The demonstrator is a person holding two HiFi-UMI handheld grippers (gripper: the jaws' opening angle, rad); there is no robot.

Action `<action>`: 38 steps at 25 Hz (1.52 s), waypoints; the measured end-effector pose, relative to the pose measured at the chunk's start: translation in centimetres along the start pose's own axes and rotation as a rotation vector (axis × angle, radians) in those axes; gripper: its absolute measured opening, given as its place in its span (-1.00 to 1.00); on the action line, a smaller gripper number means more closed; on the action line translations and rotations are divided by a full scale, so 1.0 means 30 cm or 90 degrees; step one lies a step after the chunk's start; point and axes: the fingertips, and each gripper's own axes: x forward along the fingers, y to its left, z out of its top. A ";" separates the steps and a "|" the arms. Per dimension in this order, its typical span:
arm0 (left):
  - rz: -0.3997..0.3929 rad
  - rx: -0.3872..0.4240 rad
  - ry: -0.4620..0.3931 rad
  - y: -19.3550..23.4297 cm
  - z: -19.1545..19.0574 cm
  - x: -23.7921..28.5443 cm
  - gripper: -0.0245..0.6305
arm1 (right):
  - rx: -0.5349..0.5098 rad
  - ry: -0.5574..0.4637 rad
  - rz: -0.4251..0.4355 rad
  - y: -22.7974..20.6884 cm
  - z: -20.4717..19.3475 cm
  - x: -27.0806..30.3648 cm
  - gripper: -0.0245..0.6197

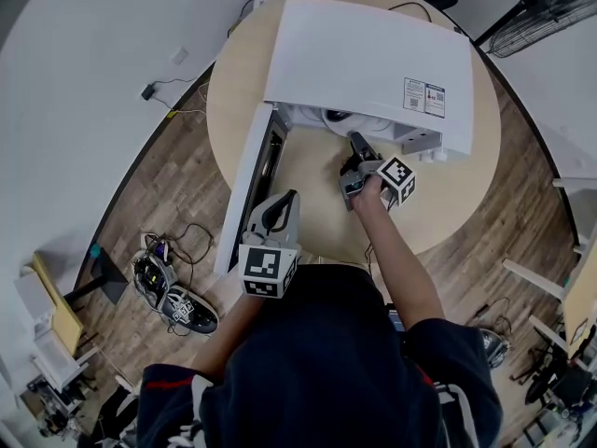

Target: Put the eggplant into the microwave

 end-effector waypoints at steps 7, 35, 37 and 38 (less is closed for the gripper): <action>-0.012 0.003 -0.005 -0.012 0.002 0.005 -0.87 | -0.076 0.013 -0.024 -0.006 -0.015 -0.047 -0.65; -0.006 0.028 -0.005 -0.005 -0.005 -0.005 -0.87 | -0.927 0.133 -0.174 0.072 -0.128 -0.025 -0.89; -0.004 0.025 -0.003 0.000 -0.009 -0.012 -0.87 | -0.937 0.135 -0.175 0.077 -0.127 -0.018 -0.89; -0.003 0.023 -0.001 0.003 -0.010 -0.015 -0.87 | -0.939 0.137 -0.176 0.077 -0.125 -0.014 -0.89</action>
